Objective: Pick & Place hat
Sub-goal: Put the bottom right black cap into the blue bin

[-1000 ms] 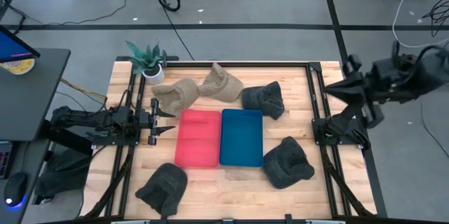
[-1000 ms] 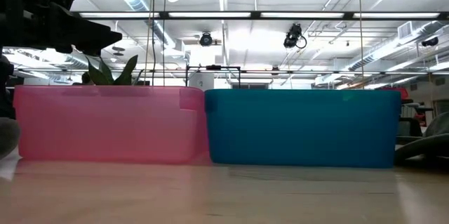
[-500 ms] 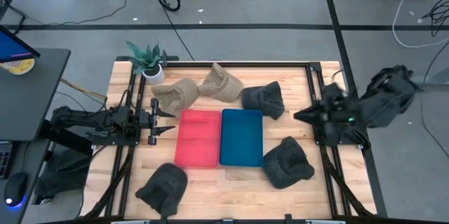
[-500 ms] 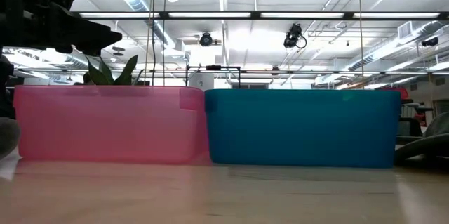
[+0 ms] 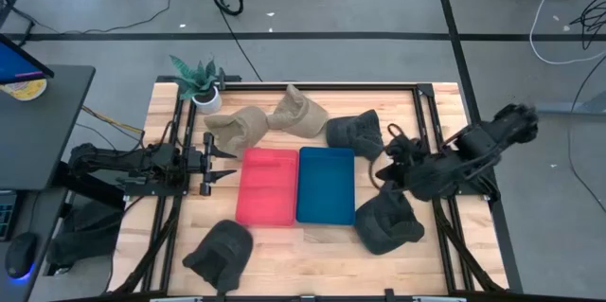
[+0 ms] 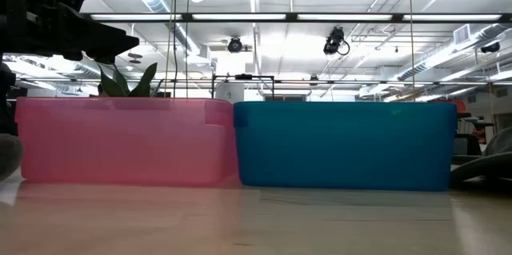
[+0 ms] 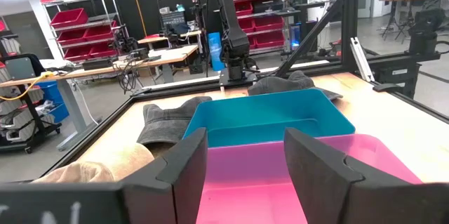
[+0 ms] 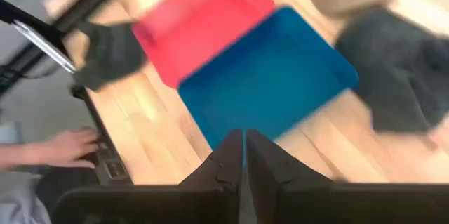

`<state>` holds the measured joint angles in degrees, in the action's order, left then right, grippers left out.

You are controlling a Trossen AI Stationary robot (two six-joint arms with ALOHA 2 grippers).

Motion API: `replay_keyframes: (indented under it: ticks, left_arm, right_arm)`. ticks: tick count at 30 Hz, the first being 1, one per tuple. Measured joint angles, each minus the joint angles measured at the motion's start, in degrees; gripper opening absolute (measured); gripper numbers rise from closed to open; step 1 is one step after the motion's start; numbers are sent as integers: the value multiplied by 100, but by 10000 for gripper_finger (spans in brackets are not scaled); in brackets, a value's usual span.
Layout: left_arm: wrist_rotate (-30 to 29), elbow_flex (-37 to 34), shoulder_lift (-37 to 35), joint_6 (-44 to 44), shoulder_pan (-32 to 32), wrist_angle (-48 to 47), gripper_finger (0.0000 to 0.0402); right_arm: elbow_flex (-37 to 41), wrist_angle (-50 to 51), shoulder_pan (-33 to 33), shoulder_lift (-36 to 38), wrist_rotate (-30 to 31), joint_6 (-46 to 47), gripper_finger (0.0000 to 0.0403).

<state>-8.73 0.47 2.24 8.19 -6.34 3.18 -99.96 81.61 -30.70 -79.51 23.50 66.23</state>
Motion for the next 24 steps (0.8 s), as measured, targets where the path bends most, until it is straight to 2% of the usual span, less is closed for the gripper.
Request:
replay_keyframes:
  ticks: [9,18,24]
  left_arm:
    - [0,0,0,-2,0,0,193]
    - [0,0,0,0,1,0,193]
    - [0,0,0,-2,1,0,193]
  right_arm:
    - [0,106,167,-106,-63,55,25]
    - [0,-14,167,-102,-127,-1034,25]
    - [0,-16,165,-102,-516,-1109,25]
